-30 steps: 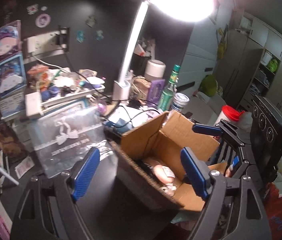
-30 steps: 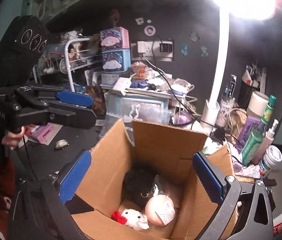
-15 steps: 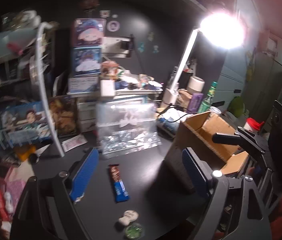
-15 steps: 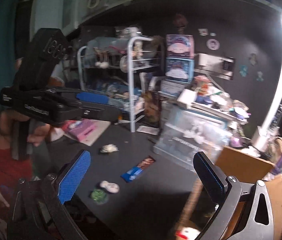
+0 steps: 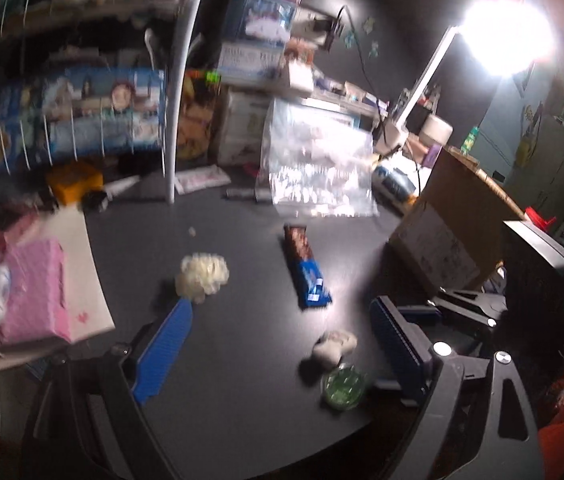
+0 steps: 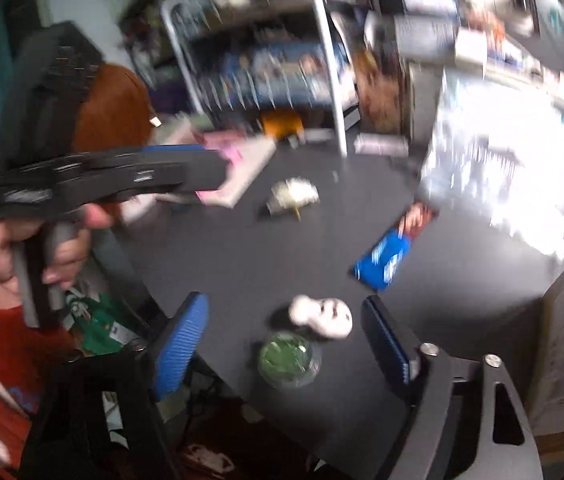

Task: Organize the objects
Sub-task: 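Reach both grippers to the small white ghost figure and grasp it, then carry the white ghost figure into the box and open both grippers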

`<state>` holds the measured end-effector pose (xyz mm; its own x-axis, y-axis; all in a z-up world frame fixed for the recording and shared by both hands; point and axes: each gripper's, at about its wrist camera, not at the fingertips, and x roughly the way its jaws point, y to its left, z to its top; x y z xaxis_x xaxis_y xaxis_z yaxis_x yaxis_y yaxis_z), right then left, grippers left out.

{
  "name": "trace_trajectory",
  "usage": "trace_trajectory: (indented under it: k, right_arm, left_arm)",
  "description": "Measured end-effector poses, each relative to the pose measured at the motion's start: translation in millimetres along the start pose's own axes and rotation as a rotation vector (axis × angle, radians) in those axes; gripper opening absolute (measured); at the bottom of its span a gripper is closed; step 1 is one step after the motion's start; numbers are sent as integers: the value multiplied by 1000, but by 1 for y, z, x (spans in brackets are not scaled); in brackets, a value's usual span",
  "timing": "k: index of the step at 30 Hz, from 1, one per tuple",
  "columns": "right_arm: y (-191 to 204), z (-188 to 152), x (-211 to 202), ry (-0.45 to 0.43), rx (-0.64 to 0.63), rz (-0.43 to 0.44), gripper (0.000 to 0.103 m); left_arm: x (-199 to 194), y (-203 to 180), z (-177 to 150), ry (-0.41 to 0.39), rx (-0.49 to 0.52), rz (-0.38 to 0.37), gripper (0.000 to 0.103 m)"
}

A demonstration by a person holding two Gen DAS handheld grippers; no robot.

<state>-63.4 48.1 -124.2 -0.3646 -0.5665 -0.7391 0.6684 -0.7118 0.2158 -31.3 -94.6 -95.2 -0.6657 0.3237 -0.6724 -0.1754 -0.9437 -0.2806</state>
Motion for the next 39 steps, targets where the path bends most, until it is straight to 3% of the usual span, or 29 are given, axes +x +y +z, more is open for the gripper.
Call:
trace_trajectory:
  k: [3, 8, 12, 18, 28, 34, 39]
  right_arm:
    - [-9, -4, 20, 58, 50, -21, 64]
    - [-15, -3, 31, 97, 75, -54, 58]
    - [-13, -2, 34, 111, 62, -65, 40]
    - [-8, 3, 30, 88, 4, -93, 40]
    - [18, 29, -17, -56, -151, -70, 40]
    - [19, 44, -55, -149, -211, -97, 40]
    - [9, 50, -93, -218, -237, -138, 40]
  left_arm:
    - [12, 9, -13, 44, -14, 13, 89]
    - [17, 16, -23, 58, -41, -16, 89]
    - [17, 19, -25, 62, -51, -17, 89]
    - [18, 17, -22, 74, -42, -35, 89]
    - [15, -14, 15, 110, -31, -212, 88]
    - [6, -50, 48, 118, 37, -274, 68]
    - [5, -92, 79, 115, 123, -282, 56]
